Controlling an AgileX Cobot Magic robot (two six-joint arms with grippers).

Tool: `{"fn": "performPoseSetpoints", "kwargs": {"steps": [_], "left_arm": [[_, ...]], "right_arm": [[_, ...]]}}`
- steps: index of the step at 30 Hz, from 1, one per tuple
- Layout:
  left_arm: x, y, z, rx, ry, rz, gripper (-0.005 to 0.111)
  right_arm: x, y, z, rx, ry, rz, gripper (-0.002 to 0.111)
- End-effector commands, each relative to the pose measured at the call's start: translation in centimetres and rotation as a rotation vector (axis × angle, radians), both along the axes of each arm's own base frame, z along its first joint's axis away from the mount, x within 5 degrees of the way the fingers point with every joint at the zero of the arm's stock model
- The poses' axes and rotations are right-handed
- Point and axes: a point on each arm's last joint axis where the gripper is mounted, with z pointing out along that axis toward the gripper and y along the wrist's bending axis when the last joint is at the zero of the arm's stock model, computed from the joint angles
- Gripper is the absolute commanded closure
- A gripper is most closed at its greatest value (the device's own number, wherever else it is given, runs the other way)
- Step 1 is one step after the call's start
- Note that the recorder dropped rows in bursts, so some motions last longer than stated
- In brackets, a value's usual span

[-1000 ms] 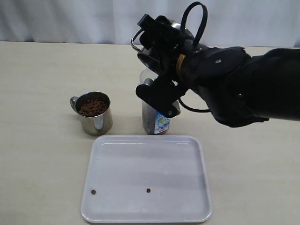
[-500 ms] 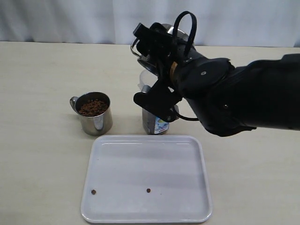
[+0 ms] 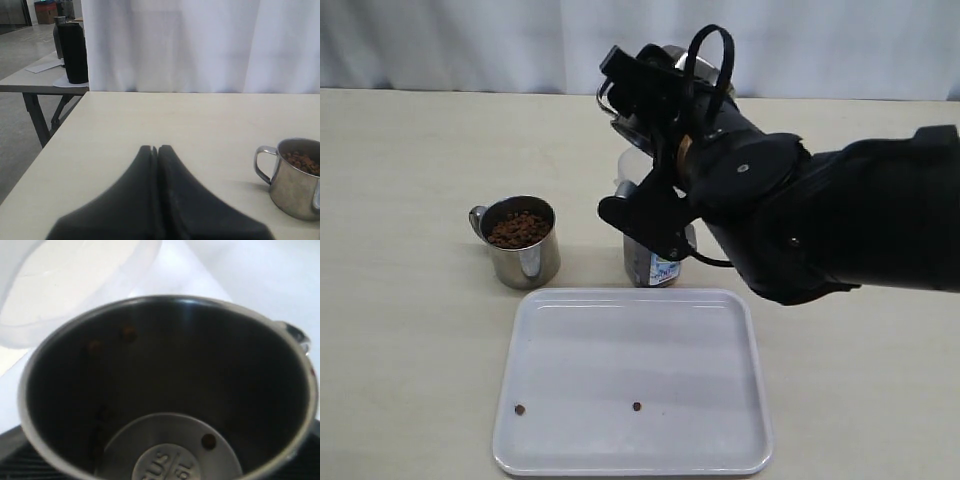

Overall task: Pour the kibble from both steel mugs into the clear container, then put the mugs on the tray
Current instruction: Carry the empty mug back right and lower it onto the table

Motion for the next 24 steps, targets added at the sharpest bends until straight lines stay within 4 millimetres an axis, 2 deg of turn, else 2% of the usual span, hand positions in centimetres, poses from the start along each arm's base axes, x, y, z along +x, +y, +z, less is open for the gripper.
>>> {"fn": "performPoseSetpoints", "kwargs": {"steps": [1,5,10,14,17,20,24], "left_arm": [[0.0,0.0,0.0,-0.005,-0.010,-0.005,0.107],[0.0,0.0,0.0,-0.005,-0.010,-0.005,0.107],[0.0,0.0,0.0,-0.005,-0.005,-0.005,0.107],[0.0,0.0,0.0,-0.005,-0.005,-0.005,0.107],[0.0,0.0,0.0,-0.005,-0.005,-0.005,0.107],[0.0,0.0,0.0,-0.005,-0.005,-0.005,0.107],[0.0,0.0,0.0,-0.005,-0.005,-0.005,0.107]], "right_arm": [[0.2,-0.7,0.8,0.197,0.027,-0.078,0.104],[1.3,-2.2,1.9,0.429,0.120,-0.135,0.104],[3.7,-6.5,3.8,0.831,0.347,-0.235,0.104],[5.0,-9.8,4.9,1.174,0.551,-0.235,0.104],[5.6,-12.2,3.8,1.364,0.678,-0.219,0.104],[5.3,-14.1,1.6,1.428,0.791,-0.160,0.104],[4.5,-16.4,-1.6,1.492,0.897,-0.199,0.104]]}}
